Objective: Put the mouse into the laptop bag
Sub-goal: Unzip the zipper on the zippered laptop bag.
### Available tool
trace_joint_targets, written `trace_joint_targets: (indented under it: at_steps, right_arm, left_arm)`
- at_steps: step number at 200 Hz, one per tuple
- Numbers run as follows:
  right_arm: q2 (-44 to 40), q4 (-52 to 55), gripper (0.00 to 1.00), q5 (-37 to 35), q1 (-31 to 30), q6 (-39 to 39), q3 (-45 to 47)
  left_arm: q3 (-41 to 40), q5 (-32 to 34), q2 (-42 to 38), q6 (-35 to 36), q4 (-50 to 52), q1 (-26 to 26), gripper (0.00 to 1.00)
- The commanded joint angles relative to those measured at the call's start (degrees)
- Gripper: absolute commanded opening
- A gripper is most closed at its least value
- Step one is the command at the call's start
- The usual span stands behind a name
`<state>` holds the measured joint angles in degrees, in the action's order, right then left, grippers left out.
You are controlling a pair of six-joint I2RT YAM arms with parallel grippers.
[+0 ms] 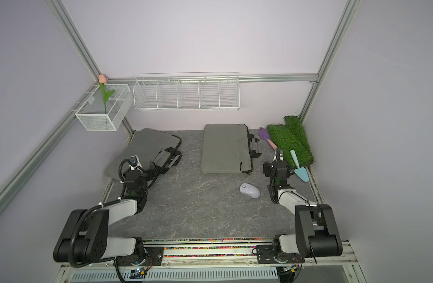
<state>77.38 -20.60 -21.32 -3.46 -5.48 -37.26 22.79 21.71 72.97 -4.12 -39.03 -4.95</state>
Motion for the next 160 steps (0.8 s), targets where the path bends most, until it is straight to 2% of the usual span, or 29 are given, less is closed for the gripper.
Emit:
trace_joint_targets:
  at_steps: [1, 19, 44, 60, 77, 89, 108, 118, 138, 146, 160]
  right_arm:
    - [-1.7, 28.2, 0.89, -3.6, 0.2, -12.3, -10.4]
    - [-0.9, 31.0, 0.89, 0.4, 0.4, -15.5, -12.4]
    - [-3.4, 23.4, 0.89, 15.0, 0.3, -18.7, -9.0]
    - [-3.8, 21.7, 0.89, 15.9, -1.6, -23.0, -7.9]
    - [-0.9, 22.8, 0.89, 15.6, -4.2, -23.5, -10.2]
    - [2.8, 24.3, 0.89, 15.8, -6.1, -23.2, -12.7]
    - [10.8, 27.2, 0.91, 18.3, -7.5, -24.1, -18.8]
    - [14.9, 27.0, 0.93, 20.1, -7.7, -24.8, -20.5]
    - [21.9, 26.8, 0.99, 21.6, -7.8, -25.5, -23.9]
    - [24.1, 26.8, 1.0, 21.6, -7.9, -25.5, -25.3]
    - [27.0, 26.6, 0.99, 21.3, -8.0, -25.5, -27.3]
  left_arm:
    - [7.6, 6.7, -11.2, -9.6, 20.5, -0.2, 0.99]
    - [13.1, 3.6, -19.9, -17.2, 34.8, -0.2, 0.99]
    - [17.4, 0.1, -32.1, -29.4, 53.4, -0.2, 0.99]
    - [14.5, 2.0, -39.3, -37.8, 57.9, 0.1, 0.99]
    - [12.4, -3.2, -45.9, -40.2, 59.9, 0.7, 0.99]
    - [10.7, -4.7, -50.8, -44.3, 63.1, 0.7, 1.0]
    - [6.1, -12.4, -58.0, -44.4, 60.8, 0.8, 0.97]
    - [4.4, -16.0, -59.9, -45.6, 60.9, 0.8, 0.96]
    - [3.9, -19.0, -59.4, -48.7, 66.1, 0.8, 0.92]
    - [3.6, -20.7, -58.1, -48.8, 66.4, 0.8, 1.0]
    - [3.0, -24.8, -55.1, -48.7, 65.8, 0.8, 1.0]
